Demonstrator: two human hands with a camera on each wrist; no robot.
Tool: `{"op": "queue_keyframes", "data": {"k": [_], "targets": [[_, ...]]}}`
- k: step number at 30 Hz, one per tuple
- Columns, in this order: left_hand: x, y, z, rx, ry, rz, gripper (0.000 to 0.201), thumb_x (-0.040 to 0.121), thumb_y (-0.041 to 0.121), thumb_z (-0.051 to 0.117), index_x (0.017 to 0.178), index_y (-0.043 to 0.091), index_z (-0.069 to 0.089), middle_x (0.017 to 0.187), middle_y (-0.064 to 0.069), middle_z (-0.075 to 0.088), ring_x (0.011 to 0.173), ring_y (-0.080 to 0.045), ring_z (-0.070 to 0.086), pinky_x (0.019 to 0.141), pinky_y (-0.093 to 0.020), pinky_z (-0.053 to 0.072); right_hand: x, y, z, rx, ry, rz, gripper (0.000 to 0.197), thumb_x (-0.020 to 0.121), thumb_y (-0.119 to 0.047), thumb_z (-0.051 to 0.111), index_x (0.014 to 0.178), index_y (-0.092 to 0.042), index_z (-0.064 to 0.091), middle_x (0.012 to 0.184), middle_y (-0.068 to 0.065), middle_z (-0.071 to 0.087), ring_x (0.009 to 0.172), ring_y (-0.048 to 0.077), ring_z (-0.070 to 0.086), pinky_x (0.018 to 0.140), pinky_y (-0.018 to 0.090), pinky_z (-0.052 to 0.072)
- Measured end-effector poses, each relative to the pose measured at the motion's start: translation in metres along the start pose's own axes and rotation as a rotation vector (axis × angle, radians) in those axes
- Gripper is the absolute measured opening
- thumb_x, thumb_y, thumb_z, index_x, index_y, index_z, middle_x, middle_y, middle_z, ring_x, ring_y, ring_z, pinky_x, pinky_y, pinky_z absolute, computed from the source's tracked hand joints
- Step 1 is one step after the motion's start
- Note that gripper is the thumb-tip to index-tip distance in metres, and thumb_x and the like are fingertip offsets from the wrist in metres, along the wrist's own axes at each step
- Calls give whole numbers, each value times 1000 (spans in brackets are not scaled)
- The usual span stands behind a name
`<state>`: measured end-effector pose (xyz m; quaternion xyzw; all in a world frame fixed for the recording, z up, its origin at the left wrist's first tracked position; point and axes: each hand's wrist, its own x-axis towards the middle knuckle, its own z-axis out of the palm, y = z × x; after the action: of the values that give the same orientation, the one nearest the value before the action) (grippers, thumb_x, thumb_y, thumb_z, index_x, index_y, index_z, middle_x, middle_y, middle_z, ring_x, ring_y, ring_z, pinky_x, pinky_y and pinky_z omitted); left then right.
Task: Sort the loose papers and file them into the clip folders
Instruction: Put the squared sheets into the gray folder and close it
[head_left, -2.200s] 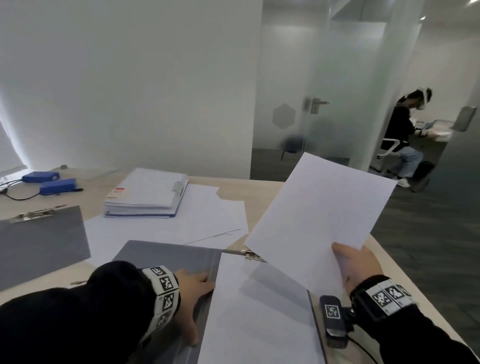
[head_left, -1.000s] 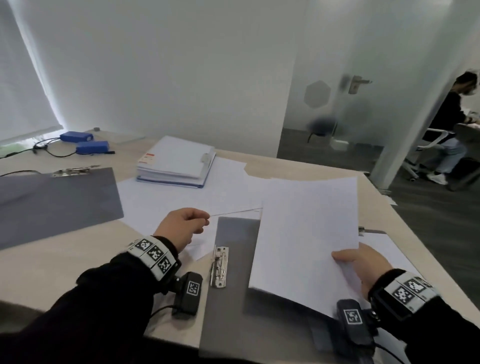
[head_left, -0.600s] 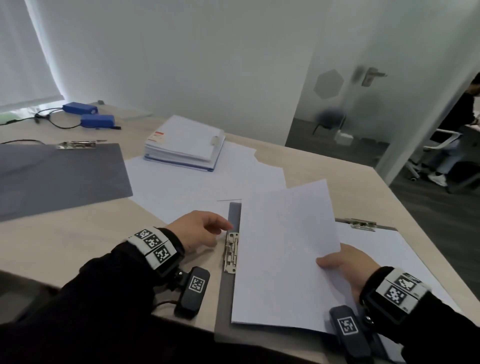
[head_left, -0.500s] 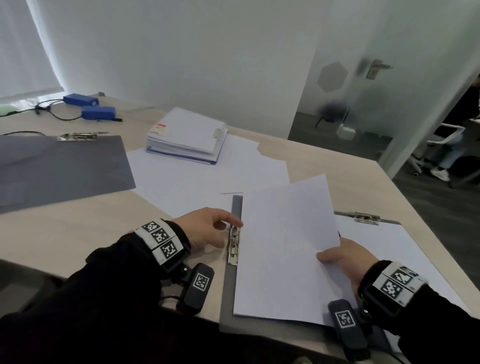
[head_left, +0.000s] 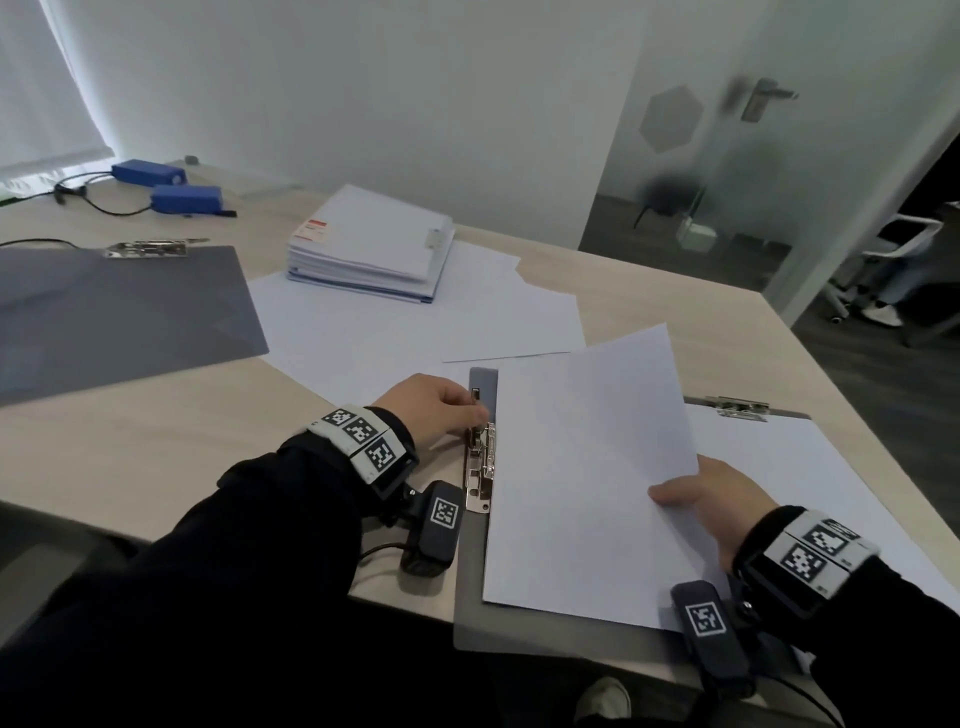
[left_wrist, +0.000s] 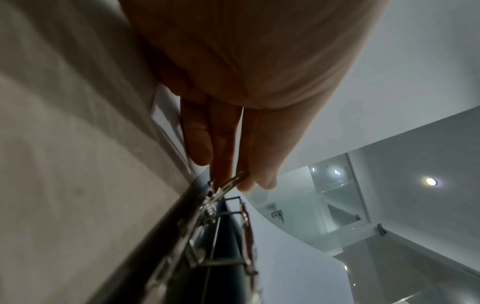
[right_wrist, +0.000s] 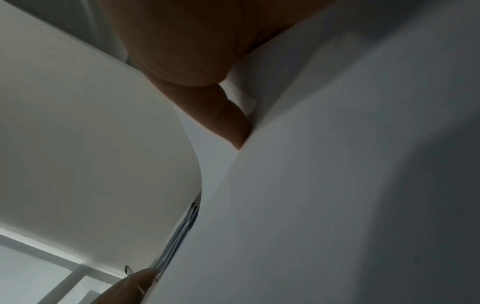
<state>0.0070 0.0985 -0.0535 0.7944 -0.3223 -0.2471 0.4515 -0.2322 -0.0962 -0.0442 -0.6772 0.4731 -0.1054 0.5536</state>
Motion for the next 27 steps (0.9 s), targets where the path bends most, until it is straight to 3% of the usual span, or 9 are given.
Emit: {"op": "queue_keyframes", "data": {"k": [3, 8, 10, 13, 18, 25, 27], "targets": [[1, -4, -1, 8, 6, -2, 15, 85, 33, 74, 82, 18, 75, 72, 11, 72, 54, 12, 58, 55, -7, 39, 1, 1, -1, -16, -11, -6, 22, 82, 8, 59, 101, -2, 66, 89, 20, 72, 82, 41, 67, 85, 51, 53], [-2, -4, -1, -4, 13, -6, 16, 87, 29, 73, 77, 18, 72, 65, 12, 68, 50, 12, 56, 48, -1, 35, 0, 1, -3, -21, -17, -18, 20, 83, 7, 60, 99, -3, 65, 88, 19, 72, 81, 40, 68, 82, 50, 53], [-2, -4, -2, 7, 15, -12, 17, 87, 33, 73, 77, 19, 73, 69, 12, 70, 53, 12, 56, 54, -5, 37, -2, 0, -2, -41, -22, -46, 22, 78, 1, 66, 98, -6, 67, 89, 17, 74, 84, 41, 68, 88, 54, 52], [-1, -7, -2, 17, 21, -28, 18, 86, 37, 73, 77, 21, 74, 73, 12, 72, 57, 10, 57, 65, -16, 39, -4, -1, -3, -64, -48, -64, 36, 60, -11, 70, 95, -9, 68, 85, 13, 75, 83, 40, 69, 90, 56, 52], [0, -8, -2, 6, 10, -38, 18, 86, 37, 73, 83, 20, 76, 81, 8, 76, 77, -4, 67, 79, -21, 46, -7, -1, -6, -76, -83, -79, 39, 54, -14, 67, 92, -8, 69, 82, 13, 75, 82, 41, 70, 90, 58, 51], [-1, -6, -2, -2, 33, -49, 18, 84, 37, 75, 84, 19, 76, 81, 7, 76, 68, 1, 63, 68, -17, 42, -6, -6, 0, -177, -138, -79, 43, 55, -18, 69, 98, -11, 70, 91, 13, 75, 86, 39, 71, 91, 56, 52], [-1, -6, -2, -16, 36, -50, 18, 84, 36, 75, 84, 18, 76, 83, 6, 76, 70, -2, 64, 69, -17, 44, -7, -9, 3, -196, -150, -84, 35, 64, -13, 72, 98, -10, 69, 92, 13, 75, 87, 38, 71, 91, 55, 53]]}}
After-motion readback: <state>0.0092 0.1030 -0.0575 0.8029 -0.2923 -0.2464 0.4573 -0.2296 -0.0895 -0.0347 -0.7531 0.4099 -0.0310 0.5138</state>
